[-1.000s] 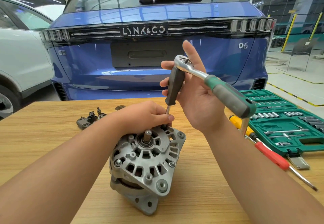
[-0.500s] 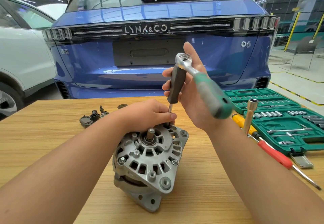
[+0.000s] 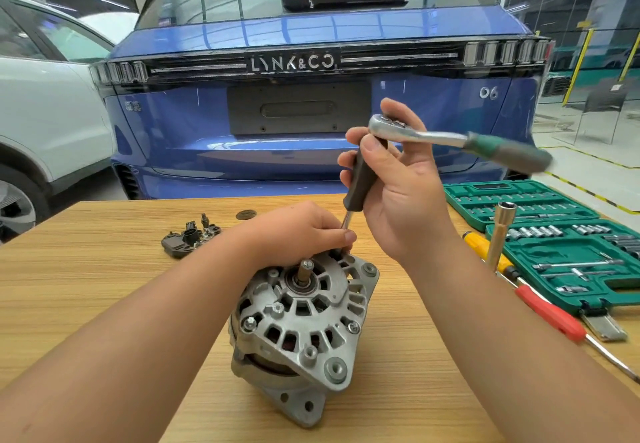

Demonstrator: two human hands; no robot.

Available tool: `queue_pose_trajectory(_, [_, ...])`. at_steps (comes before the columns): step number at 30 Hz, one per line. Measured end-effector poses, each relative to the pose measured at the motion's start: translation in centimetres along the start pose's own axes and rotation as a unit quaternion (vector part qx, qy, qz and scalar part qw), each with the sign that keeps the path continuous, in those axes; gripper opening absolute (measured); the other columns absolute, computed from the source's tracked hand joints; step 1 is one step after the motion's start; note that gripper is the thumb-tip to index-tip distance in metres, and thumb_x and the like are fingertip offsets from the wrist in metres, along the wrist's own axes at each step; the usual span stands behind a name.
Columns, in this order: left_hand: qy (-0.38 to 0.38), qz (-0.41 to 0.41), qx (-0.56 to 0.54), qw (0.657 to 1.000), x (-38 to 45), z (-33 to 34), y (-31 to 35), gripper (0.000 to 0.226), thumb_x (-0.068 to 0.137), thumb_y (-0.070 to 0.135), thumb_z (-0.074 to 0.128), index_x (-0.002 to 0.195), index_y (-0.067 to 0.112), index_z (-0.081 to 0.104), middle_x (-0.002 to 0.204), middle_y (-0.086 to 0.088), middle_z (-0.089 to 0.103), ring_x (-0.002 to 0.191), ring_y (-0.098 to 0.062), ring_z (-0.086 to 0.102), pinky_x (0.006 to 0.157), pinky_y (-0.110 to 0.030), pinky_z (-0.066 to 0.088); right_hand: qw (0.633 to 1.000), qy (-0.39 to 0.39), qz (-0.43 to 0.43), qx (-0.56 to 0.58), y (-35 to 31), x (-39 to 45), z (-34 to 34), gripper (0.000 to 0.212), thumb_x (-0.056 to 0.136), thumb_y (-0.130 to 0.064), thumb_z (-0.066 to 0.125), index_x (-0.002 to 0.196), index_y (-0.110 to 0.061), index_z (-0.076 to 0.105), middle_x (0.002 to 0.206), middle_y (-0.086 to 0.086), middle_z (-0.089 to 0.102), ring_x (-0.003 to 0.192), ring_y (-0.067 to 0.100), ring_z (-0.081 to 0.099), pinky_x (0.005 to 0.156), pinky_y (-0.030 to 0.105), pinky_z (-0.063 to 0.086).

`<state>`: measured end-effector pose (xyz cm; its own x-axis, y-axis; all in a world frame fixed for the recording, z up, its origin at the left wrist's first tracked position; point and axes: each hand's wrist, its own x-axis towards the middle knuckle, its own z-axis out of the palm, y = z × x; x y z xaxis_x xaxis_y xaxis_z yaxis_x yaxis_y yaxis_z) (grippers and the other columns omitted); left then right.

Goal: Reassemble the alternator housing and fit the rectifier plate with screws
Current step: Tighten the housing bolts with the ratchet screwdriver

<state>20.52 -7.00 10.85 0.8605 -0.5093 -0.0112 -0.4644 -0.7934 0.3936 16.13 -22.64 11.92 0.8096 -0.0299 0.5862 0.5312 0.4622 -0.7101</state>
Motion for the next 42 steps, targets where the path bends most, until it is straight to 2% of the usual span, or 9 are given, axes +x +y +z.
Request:
queue_pose_trajectory(5, [0.015, -0.018, -0.110, 0.994, -0.8, -0.4, 0.3, 0.054, 0.084, 0.077, 0.042, 0.097, 0.037, 0.076, 0.093, 0.023, 0.075, 0.090, 0.006, 0.068, 0.087, -0.030, 0.050, 0.995, -0.026, -0.076, -0.064, 0.1, -0.3, -0.3, 0.034, 0.096, -0.008, 0.048, 0.121, -0.028, 0.056, 0.100, 0.010, 0.059, 0.082, 0.027, 0.056, 0.080, 0.043, 0.050])
queue_pose_trajectory(10, [-0.017, -0.066, -0.309, 0.949, -0.4, -0.3, 0.1, 0.047, 0.107, 0.027, 0.032, 0.092, 0.017, 0.075, 0.085, 0.008, 0.079, 0.106, -0.018, 0.070, 0.080, -0.032, 0.044, 0.996, -0.067, -0.038, 0.037, -0.2, -0.3, 0.1, 0.047, 0.084, -0.028, 0.056, 0.130, -0.018, 0.050, 0.094, 0.012, 0.054, 0.078, 0.024, 0.052, 0.078, 0.038, 0.043])
queue_pose_trajectory(13, [0.053, -0.014, -0.443, 0.895, -1.8, -0.9, -0.7, 0.063, 0.107, 0.035, 0.016, 0.102, 0.010, 0.074, 0.102, -0.008, 0.079, 0.100, -0.023, 0.073, 0.086, -0.039, 0.041, 0.994, -0.082, -0.029, 0.073, 0.0, -0.4, 0.1, 0.065, 0.084, -0.053, 0.063, 0.135, -0.015, 0.050, 0.097, 0.013, 0.053, 0.084, 0.025, 0.047, 0.084, 0.036, 0.043])
queue_pose_trajectory(17, [0.030, -0.002, -0.440, 0.897, -1.4, -0.7, -1.0, 0.066, 0.100, 0.050, 0.022, 0.103, 0.012, 0.076, 0.107, -0.015, 0.077, 0.101, -0.029, 0.072, 0.092, -0.045, 0.040, 0.993, -0.062, -0.007, 0.102, -0.1, 0.0, 0.2, 0.075, 0.071, -0.060, 0.077, 0.132, -0.021, 0.057, 0.094, 0.010, 0.057, 0.083, 0.024, 0.049, 0.082, 0.034, 0.045])
queue_pose_trajectory(23, [0.030, 0.005, -0.443, 0.896, -1.1, -0.7, -1.0, 0.063, 0.104, 0.041, 0.024, 0.093, 0.016, 0.081, 0.097, -0.012, 0.079, 0.087, -0.025, 0.075, 0.083, -0.042, 0.041, 0.999, 0.020, 0.009, 0.038, 0.1, -0.1, 0.6, 0.045, 0.094, -0.042, 0.056, 0.134, -0.023, 0.048, 0.087, -0.001, 0.060, 0.077, 0.012, 0.057, 0.073, 0.028, 0.051])
queue_pose_trajectory(28, [0.011, 0.016, -0.418, 0.908, -1.3, -0.6, -1.3, 0.065, 0.103, 0.037, 0.014, 0.113, 0.008, 0.071, 0.110, -0.014, 0.077, 0.101, -0.028, 0.072, 0.089, -0.042, 0.042, 0.987, 0.147, -0.008, -0.062, -0.5, 0.2, 0.8, 0.028, 0.091, -0.037, 0.071, 0.097, -0.011, 0.062, 0.057, -0.008, 0.050, 0.054, 0.011, 0.046, 0.056, 0.028, 0.040])
queue_pose_trajectory(30, [0.040, 0.023, -0.463, 0.885, -1.4, -0.8, -1.5, 0.063, 0.103, 0.034, 0.015, 0.109, 0.006, 0.072, 0.107, -0.016, 0.077, 0.098, -0.029, 0.073, 0.084, -0.041, 0.044, 0.991, 0.129, 0.028, -0.028, -0.9, 0.3, 0.6, 0.024, 0.096, -0.030, 0.066, 0.079, -0.016, 0.057, 0.060, -0.005, 0.049, 0.056, 0.014, 0.045, 0.059, 0.029, 0.039])
queue_pose_trajectory(34, [0.095, 0.017, -0.551, 0.829, -1.3, -2.4, -2.0, 0.065, 0.102, 0.037, 0.016, 0.105, 0.006, 0.073, 0.107, -0.018, 0.077, 0.097, -0.030, 0.074, 0.082, -0.042, 0.045, 0.988, 0.024, 0.104, 0.108, -1.2, 0.7, 0.1, 0.009, 0.096, -0.026, 0.057, 0.097, -0.018, 0.057, 0.077, -0.004, 0.057, 0.070, 0.015, 0.051, 0.071, 0.030, 0.038])
queue_pose_trajectory(42, [0.059, 0.007, -0.352, 0.934, -1.8, -4.2, -1.5, 0.034, 0.085, 0.027, 0.053, 0.110, 0.015, 0.073, 0.107, -0.004, 0.079, 0.104, -0.018, 0.074, 0.097, -0.044, 0.051, 0.987, 0.043, 0.093, 0.124, -0.2, 0.4, 0.9, 0.029, 0.080, -0.016, 0.068, 0.107, -0.027, 0.065, 0.088, -0.003, 0.067, 0.075, 0.013, 0.062, 0.073, 0.024, 0.049])
